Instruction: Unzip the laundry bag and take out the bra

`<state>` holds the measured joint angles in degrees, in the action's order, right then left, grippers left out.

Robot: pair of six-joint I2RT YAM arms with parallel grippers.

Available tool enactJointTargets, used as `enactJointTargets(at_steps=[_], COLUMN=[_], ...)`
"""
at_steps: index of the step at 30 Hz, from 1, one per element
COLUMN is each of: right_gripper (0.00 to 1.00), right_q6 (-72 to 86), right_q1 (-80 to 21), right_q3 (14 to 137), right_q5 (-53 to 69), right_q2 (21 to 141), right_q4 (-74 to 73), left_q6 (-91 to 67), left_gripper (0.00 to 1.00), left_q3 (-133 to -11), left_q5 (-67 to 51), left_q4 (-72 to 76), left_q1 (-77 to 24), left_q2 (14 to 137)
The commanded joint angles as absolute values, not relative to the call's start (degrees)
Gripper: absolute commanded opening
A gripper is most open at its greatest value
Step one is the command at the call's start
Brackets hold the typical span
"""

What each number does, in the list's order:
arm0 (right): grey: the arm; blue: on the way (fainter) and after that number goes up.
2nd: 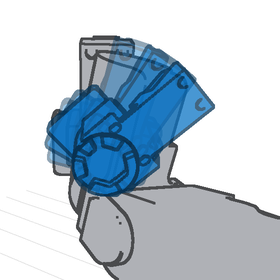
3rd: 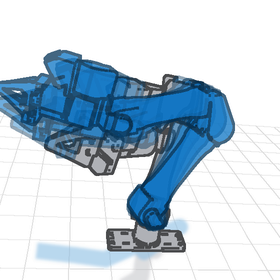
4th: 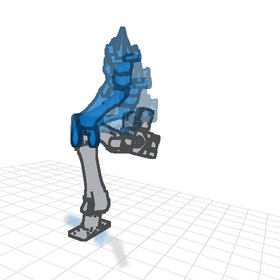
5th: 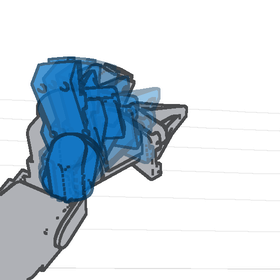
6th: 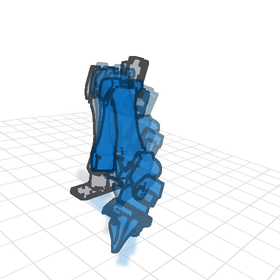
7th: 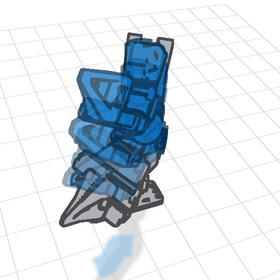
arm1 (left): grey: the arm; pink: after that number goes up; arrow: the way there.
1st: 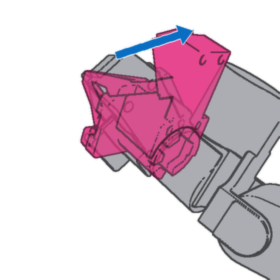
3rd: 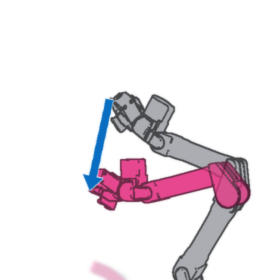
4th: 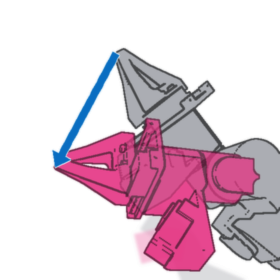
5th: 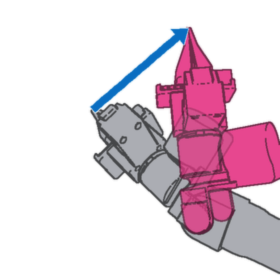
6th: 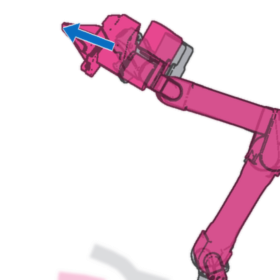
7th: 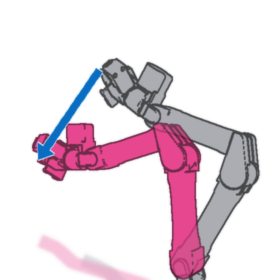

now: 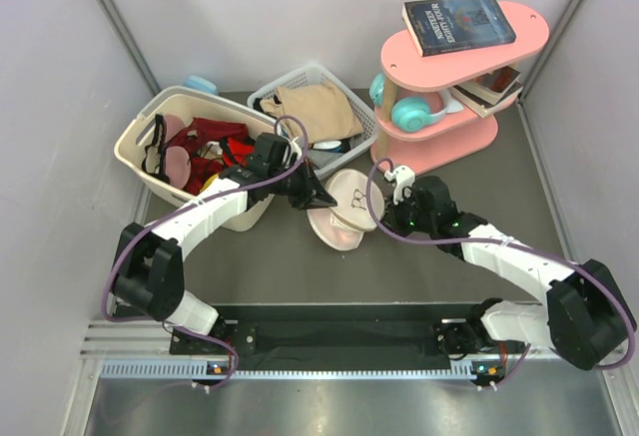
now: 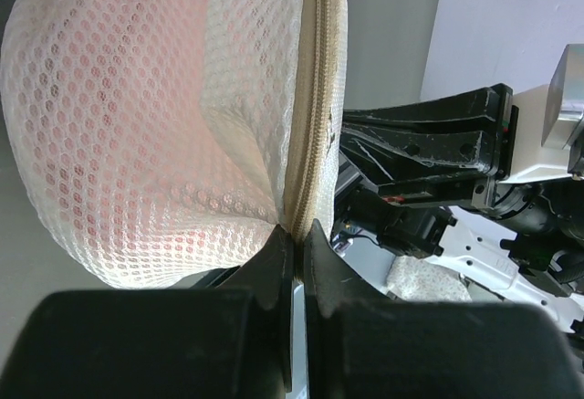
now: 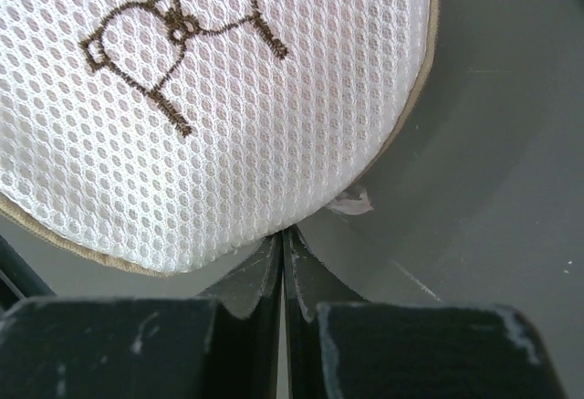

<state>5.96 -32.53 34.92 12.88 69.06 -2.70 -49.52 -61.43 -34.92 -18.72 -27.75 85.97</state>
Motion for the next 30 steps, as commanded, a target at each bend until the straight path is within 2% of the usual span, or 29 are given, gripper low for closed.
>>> enactJointTargets(at_steps=[1,9,20,24,30], right_gripper=[0.0,0.01,0.32,0.47,0.5], right_q6=[5.4,9.5,9.5,9.2,8.3], right_q1=[-33.2,-33.2,-33.2,-33.2,-33.2], right_q3=[36.6,38.8,34.5,33.4,33.3], right_q5=[12.3,5.1,3.7,1.9,2.9], right_q2=[65.9,65.0,59.7,56.1,56.1], right_q4=[-3.2,-11.3,-7.4,-5.7,-3.6], left_q6=[-48.7,-49.7,-53.9,-55.5,-59.3], left_gripper=[0.0,0.0,0.0,0.0,0.0], left_q3=[-64.0,-71.2,-72.5,-72.2,-71.2], left_q5=[-37.5,-41.6,-47.3,-48.3,-49.7], left_q4=[-15.9,-15.2,-14.7,-13.6,-9.6], left_q1=[-27.6,-27.2,-26.0,-25.9,-25.8], left_q2=[87.6,93.1,92.3,91.7,90.5])
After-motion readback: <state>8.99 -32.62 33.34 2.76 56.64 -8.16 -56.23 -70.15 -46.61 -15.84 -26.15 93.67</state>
